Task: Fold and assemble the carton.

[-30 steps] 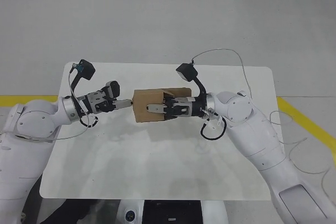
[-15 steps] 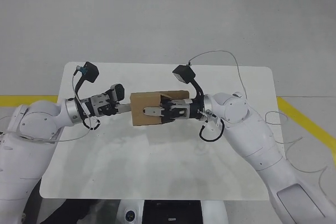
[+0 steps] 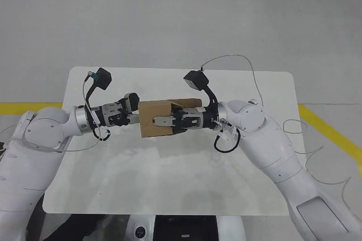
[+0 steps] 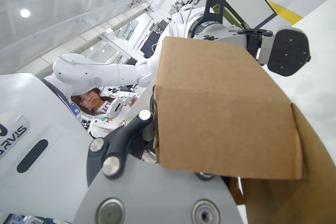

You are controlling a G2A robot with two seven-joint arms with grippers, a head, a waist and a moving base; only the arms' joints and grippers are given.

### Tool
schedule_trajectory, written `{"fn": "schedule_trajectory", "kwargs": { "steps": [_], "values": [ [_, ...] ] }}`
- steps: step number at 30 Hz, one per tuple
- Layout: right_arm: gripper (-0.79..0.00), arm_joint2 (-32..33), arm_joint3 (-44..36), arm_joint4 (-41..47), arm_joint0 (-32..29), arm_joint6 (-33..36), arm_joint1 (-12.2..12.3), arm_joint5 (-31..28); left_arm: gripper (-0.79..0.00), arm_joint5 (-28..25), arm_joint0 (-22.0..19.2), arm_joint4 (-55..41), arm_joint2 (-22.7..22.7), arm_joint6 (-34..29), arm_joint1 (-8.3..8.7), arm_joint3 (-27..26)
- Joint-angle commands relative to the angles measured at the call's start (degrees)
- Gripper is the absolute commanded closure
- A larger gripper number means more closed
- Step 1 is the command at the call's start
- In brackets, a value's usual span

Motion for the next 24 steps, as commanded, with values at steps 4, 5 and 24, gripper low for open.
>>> {"fn": "schedule_trajectory", "kwargs": {
  "steps": [4, 5, 24],
  "values": [
    [0.000, 0.45, 1.16, -0.33, -0.07, 0.07, 0.06, 0.27, -0.785, -0.10, -0.28, 0.05, 0.03, -0.01, 0.01, 0.40],
    [0.000, 0.62, 1.90, -0.77, -0.08, 0.07, 0.12, 0.59, -0.785, -0.07, -0.34, 0.38, -0.20, 0.19, 0.04, 0.62],
    [0.000, -1.55, 17.44, -3.12, 0.89, -1.05, -0.79, 10.60, -0.785, -10.92, 4.05, 26.64, -3.61, 13.66, 0.43, -3.01]
  ]
}}
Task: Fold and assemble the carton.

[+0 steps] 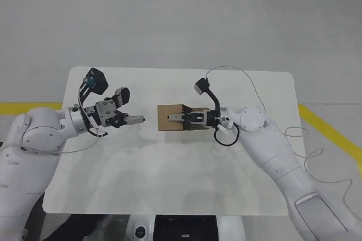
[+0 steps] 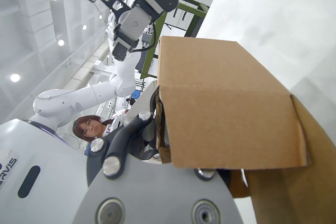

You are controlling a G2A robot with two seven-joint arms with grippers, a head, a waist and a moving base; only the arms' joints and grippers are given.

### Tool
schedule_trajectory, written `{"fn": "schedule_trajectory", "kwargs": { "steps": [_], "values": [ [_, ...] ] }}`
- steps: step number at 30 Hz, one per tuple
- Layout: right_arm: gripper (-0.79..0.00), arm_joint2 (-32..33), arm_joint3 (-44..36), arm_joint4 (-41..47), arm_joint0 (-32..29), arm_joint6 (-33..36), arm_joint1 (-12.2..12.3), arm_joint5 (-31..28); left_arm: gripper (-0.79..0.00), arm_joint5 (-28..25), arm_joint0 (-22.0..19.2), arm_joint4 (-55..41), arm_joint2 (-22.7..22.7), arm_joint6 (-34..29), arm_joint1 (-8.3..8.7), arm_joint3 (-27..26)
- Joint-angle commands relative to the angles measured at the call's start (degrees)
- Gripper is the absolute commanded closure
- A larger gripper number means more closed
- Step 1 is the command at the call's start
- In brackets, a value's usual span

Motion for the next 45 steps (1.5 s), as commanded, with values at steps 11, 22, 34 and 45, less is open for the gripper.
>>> {"fn": "schedule_trajectory", "kwargs": {
  "steps": [11, 22, 34, 45],
  "values": [
    [0.000, -3.01, 5.41, -2.83, 1.02, -1.23, -1.49, 2.97, -0.785, -8.06, 4.01, 25.92, 2.32, 14.12, -0.61, -1.06],
    [-0.785, -1.66, 3.78, -5.62, -0.75, -3.97, -1.13, 2.91, -0.785, -8.78, 6.60, 39.36, 3.22, 23.60, -0.88, -2.10],
    [-0.785, 1.56, -2.53, -6.57, -2.58, 0.53, 0.34, 4.70, -0.785, -7.47, 8.38, 48.82, 4.25, 29.37, -1.05, -3.10],
    [-0.785, 4.21, -4.49, -11.26, -4.77, 1.00, 1.87, 5.31, -0.785, -5.37, 5.60, 54.70, 9.87, 33.18, -2.16, -0.97]
  ]
}}
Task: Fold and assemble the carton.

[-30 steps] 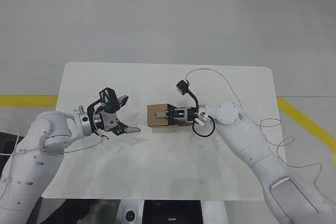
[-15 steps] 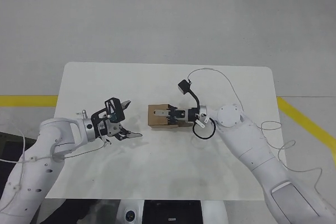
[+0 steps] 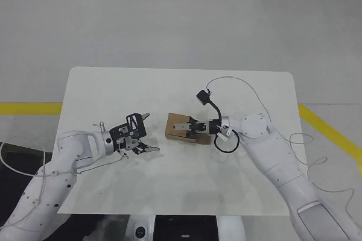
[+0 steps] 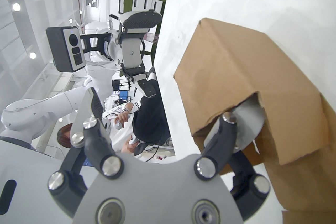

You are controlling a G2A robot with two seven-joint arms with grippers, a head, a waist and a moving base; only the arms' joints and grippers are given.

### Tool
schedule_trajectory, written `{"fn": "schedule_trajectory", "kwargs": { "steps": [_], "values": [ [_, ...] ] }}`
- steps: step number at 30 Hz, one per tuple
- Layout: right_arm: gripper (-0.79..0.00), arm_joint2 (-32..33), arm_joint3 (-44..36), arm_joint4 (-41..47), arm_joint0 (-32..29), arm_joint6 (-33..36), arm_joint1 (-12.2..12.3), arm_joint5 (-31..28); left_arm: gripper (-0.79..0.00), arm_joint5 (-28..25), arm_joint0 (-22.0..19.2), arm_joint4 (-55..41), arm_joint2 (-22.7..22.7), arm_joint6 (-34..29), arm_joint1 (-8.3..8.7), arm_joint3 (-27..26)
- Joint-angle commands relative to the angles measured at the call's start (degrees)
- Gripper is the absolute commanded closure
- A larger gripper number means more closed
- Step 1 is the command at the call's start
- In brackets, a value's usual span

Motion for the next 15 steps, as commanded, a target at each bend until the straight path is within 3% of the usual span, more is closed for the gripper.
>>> {"fn": "schedule_trajectory", "kwargs": {
  "steps": [1, 10, 15],
  "values": [
    [-0.785, -0.11, -0.38, -0.77, 0.43, -0.06, -0.01, -0.73, -0.785, -0.06, -0.41, 0.14, 0.56, 0.27, -0.13, 0.20],
    [-0.785, -3.36, 3.33, -0.13, 4.79, 1.49, -1.48, -1.61, -0.785, -1.30, -0.50, -1.50, -0.31, -0.32, -0.09, -0.33],
    [-0.785, -1.08, 3.72, 0.23, 4.11, 2.76, -0.59, -1.51, -0.785, 0.22, -0.26, 0.34, -0.14, -0.07, -0.18, -0.65]
  ]
}}
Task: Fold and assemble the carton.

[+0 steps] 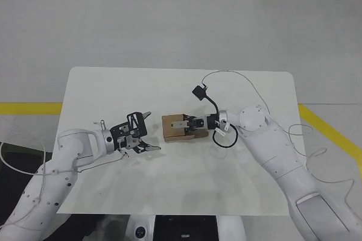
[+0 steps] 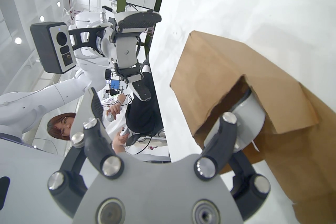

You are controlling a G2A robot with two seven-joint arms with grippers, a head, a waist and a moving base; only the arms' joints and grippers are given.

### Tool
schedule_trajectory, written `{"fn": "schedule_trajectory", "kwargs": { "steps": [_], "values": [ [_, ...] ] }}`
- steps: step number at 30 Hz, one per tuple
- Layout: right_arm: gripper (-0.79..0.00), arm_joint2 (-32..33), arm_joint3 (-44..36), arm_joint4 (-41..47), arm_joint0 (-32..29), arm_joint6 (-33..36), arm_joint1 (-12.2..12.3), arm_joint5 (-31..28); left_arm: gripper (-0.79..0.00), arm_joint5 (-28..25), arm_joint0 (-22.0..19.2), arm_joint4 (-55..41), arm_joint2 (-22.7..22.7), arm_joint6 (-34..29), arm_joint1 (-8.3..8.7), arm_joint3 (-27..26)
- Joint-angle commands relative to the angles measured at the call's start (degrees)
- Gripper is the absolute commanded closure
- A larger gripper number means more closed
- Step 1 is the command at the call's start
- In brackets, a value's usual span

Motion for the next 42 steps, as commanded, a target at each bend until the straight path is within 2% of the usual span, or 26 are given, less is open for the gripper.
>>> {"fn": "schedule_trajectory", "kwargs": {
  "steps": [1, 8, 17, 18, 19, 20, 24, 33, 35, 42],
  "values": [
    [-0.785, 1.46, -0.78, 0.18, -0.75, 0.32, 0.57, 0.12, -0.785, 0.54, 0.04, 0.68, 0.44, 0.37, -0.10, 0.04],
    [-0.785, 7.10, -8.62, 0.83, -5.51, 1.98, 2.90, 1.83, -0.785, 3.06, -1.01, 2.69, 2.47, 1.48, -0.69, 1.01],
    [-0.785, 13.81, -20.22, -3.77, -10.87, 1.97, 5.54, 4.52, -0.785, 8.26, -4.20, 2.47, 7.31, 0.95, -2.32, 4.38],
    [-0.376, 14.47, -21.17, -4.22, -11.21, 1.81, 5.76, 4.64, -0.785, 8.43, -4.54, 2.38, 7.96, 0.81, -2.51, 4.71],
    [-0.163, 15.23, -22.00, -4.90, -11.54, 1.30, 5.99, 4.43, -0.785, 8.67, -4.90, 2.43, 8.56, 0.71, -2.70, 4.99],
    [0.000, 15.89, -22.78, -5.59, -11.91, 0.69, 6.18, 4.24, -0.785, 8.95, -5.22, 2.46, 9.03, 0.69, -2.87, 5.31],
    [0.000, 17.82, -25.50, -6.98, -13.19, -2.08, 6.71, 3.66, -0.785, 9.40, -6.22, 2.02, 10.09, 0.76, -3.37, 6.52],
    [0.000, 17.82, -25.50, -6.98, -13.19, -2.08, 6.71, 3.66, -0.785, 8.21, -9.20, -1.47, 12.63, -1.20, -4.60, 9.29],
    [0.000, 17.67, -25.76, -8.19, -14.17, -2.12, 6.88, 5.52, -0.785, 7.90, -10.04, -2.15, 13.38, -1.76, -4.93, 10.02],
    [0.000, 17.01, -28.15, -14.70, -16.46, 4.63, 8.10, 16.98, -0.785, 7.99, -11.74, -2.49, 15.24, -2.34, -5.82, 11.56]
  ]
}}
